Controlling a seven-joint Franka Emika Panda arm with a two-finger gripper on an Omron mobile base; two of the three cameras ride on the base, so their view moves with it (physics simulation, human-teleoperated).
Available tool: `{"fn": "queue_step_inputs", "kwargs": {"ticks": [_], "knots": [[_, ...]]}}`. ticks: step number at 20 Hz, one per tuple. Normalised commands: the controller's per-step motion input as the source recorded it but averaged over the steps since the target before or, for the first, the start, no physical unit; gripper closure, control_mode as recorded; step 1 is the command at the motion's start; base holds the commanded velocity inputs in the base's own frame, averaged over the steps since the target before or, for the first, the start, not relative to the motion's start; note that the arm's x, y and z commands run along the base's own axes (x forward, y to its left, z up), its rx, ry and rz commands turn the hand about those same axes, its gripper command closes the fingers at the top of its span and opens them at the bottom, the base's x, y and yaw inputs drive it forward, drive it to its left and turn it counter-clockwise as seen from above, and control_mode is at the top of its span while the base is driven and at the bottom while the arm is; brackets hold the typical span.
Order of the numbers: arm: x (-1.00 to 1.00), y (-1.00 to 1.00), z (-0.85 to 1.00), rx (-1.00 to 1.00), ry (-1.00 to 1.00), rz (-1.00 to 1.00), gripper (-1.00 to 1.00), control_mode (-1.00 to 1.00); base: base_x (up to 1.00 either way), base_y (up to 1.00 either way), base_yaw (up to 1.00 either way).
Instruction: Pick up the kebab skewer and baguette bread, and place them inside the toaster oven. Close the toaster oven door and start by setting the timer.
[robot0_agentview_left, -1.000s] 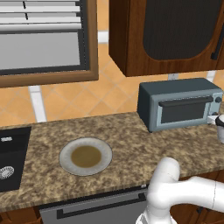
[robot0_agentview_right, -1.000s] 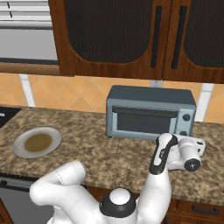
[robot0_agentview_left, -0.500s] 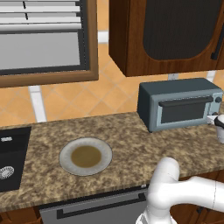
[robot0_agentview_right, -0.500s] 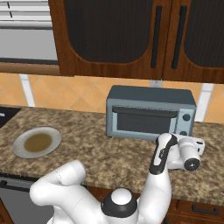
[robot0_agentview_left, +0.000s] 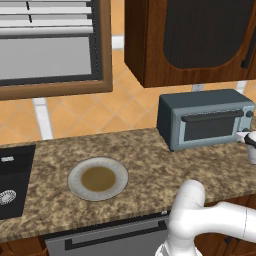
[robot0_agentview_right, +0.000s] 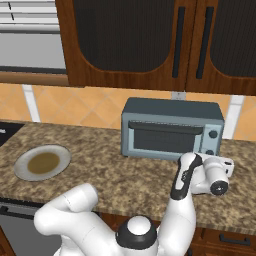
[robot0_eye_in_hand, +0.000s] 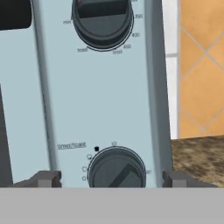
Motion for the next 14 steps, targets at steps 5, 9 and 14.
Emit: {"fn": "queue_step_inputs", "kwargs": {"ticks": [5, 9, 14], "knots": [[0.0, 0.0, 0.0, 0.0, 0.0, 0.0, 1.0, -1.0, 0.0, 0.0, 0.0], [0.0, 0.0, 0.0, 0.0, 0.0, 0.0, 1.0, -1.0, 0.0, 0.0, 0.0], [0.0, 0.0, 0.0, 0.0, 0.0, 0.0, 1.0, -1.0, 0.0, 0.0, 0.0]]}}
